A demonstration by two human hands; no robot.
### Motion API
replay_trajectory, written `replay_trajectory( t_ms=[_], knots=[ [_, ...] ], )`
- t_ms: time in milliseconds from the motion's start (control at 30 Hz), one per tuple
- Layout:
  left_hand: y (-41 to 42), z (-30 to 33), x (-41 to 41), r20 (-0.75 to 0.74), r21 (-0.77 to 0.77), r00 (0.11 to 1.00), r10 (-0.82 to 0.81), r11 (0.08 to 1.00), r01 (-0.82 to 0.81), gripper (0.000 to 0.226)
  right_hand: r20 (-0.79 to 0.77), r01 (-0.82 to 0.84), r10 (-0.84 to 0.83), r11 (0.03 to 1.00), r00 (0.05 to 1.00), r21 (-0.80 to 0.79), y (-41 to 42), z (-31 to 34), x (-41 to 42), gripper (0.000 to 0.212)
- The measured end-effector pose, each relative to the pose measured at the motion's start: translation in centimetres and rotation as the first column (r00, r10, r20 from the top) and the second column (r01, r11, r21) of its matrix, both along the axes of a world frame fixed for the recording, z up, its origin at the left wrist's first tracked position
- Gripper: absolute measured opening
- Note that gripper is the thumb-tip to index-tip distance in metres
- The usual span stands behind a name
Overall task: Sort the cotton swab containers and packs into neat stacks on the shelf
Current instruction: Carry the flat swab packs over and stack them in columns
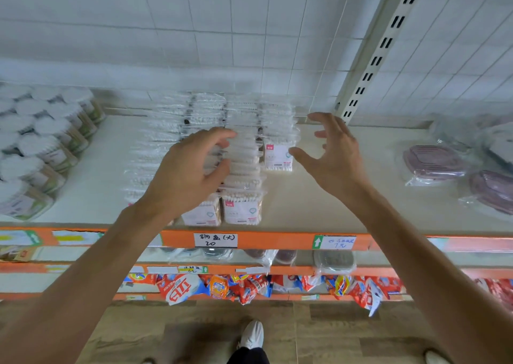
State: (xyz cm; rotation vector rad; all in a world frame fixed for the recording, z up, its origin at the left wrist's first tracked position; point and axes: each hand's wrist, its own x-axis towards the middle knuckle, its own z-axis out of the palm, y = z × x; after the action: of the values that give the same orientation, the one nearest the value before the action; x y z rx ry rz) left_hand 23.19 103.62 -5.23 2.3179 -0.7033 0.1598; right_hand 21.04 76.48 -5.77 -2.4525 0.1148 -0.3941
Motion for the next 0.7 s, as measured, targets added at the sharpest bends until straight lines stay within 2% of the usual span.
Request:
replay_trajectory(
  t_ms=[233,300,467,567,700],
  knots=[
    [5.5,1.0,0.2,0.113,0.158,0.987,-0.110,0.983,0.092,0.050,-0.149,-0.216,0.194,0.965,0.970,-0.151,7.7,3.2,-2.0,0.070],
    [8.9,1.0,-0.1,0.118,0.188,0.989,-0.094,0.980,0.070,0.051,-0.187,-0.290,0.257,0.941,0.948,-0.176,11.2,3.2,-1.7,0.072],
    [22.1,0.9,-2.9,0.106,0.233,0.991,0.077,0.967,-0.100,0.069,-0.227,-0.492,0.449,0.849,0.864,-0.194,23.9,3.5,-0.8,0.081],
    [31.3,1.2,-5.5,0.088,0.262,0.979,0.186,0.944,-0.203,0.073,-0.213,-0.567,0.535,0.814,0.818,-0.131,33.6,3.0,-0.9,0.084],
    [43.3,1.1,-9.8,0.051,0.315,0.936,0.349,0.884,-0.347,0.075,-0.117,-0.662,0.657,0.750,0.744,0.003,45.6,2.3,-2.2,0.082]
  ],
)
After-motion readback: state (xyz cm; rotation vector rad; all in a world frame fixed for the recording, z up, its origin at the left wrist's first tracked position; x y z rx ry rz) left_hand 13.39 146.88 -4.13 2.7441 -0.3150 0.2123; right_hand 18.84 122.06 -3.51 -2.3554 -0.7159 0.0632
